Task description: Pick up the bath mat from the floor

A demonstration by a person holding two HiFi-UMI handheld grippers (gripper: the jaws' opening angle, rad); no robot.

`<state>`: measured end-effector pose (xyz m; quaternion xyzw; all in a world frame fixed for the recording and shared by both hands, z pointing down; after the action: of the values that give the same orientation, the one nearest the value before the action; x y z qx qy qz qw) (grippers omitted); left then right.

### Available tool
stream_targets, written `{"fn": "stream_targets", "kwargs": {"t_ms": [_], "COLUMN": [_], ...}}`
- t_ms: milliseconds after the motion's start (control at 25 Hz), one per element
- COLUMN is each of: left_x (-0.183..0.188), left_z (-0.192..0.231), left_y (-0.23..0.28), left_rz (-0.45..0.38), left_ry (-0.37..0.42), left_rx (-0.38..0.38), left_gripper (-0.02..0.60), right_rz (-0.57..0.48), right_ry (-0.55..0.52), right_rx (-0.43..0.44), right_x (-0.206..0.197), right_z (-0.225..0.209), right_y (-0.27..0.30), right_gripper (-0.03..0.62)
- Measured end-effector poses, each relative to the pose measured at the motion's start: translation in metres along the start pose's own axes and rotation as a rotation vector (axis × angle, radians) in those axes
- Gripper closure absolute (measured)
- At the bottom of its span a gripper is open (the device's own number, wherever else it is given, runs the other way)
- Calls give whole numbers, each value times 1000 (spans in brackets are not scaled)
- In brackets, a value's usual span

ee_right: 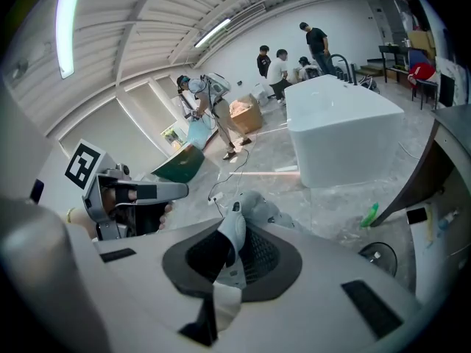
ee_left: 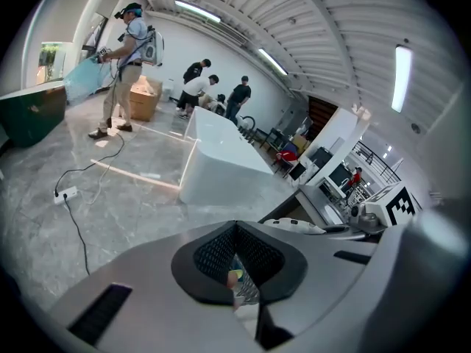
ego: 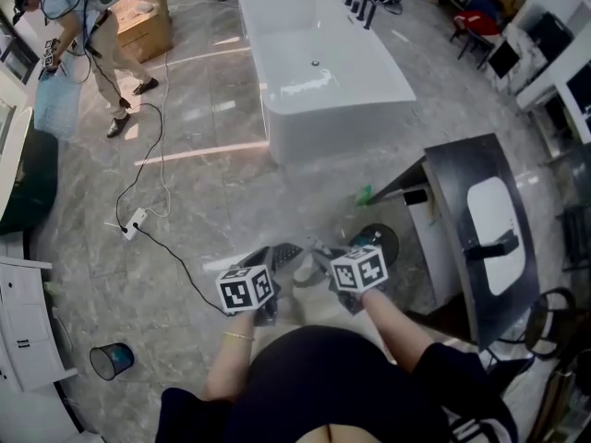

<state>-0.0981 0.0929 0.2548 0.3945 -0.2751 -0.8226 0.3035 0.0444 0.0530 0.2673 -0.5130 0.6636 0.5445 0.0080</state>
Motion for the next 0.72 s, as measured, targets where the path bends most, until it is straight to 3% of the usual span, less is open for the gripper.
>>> {"fn": "stream_targets", "kwargs": {"t_ms": [720], "left_x": [-1], "left_z": [2], "left_y": [-1], "left_rz": [9], "left_ry": [8], "left_rx": [-11], "left_gripper": [581], "right_rz": [-27], "right_ry": [33], "right_rx": [-6], "right_x": [-1], "right_z": [5], "right_y": [1], "right_gripper": [565]}}
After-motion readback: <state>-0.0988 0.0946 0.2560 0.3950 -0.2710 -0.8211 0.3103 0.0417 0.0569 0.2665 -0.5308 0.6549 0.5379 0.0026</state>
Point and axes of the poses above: the fingertips, and each gripper's own axes: y forward along the fingers, z to its left, x out of its top, the point moved 3 cm from there along -y, backward along the fingers, and after that the axes turned 7 degrees about -y, right-handed, at the moved point
